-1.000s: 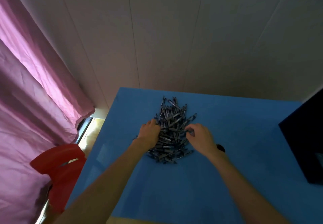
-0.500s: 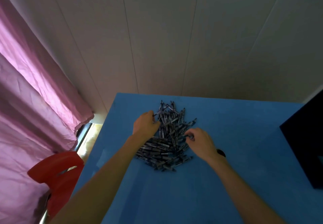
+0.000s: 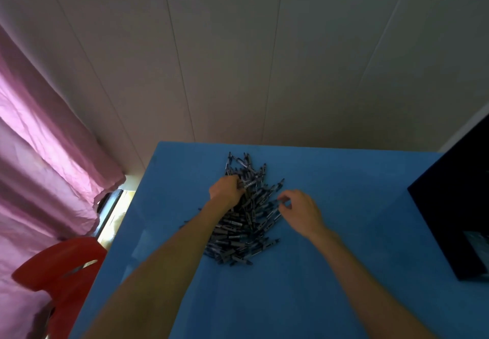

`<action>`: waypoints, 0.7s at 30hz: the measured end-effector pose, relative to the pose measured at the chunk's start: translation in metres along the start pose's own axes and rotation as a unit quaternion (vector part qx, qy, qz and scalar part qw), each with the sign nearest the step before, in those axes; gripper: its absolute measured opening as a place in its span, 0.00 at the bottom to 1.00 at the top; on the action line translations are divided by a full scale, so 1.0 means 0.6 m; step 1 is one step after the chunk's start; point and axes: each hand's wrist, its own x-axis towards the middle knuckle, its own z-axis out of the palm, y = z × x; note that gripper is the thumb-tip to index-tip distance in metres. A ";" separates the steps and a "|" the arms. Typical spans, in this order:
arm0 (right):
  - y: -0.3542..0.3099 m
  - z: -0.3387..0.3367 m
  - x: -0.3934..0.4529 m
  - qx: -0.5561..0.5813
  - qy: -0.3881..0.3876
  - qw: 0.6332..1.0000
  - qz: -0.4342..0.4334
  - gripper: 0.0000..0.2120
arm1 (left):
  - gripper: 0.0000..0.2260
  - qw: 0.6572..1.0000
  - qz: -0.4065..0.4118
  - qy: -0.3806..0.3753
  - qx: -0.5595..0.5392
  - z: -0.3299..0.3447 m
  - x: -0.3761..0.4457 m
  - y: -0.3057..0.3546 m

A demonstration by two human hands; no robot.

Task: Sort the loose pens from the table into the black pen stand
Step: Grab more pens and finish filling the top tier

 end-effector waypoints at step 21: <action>0.073 -0.010 -0.010 0.053 0.022 0.996 0.063 0.07 | 0.21 1.000 -0.009 0.000 0.023 0.028 -0.026 0.041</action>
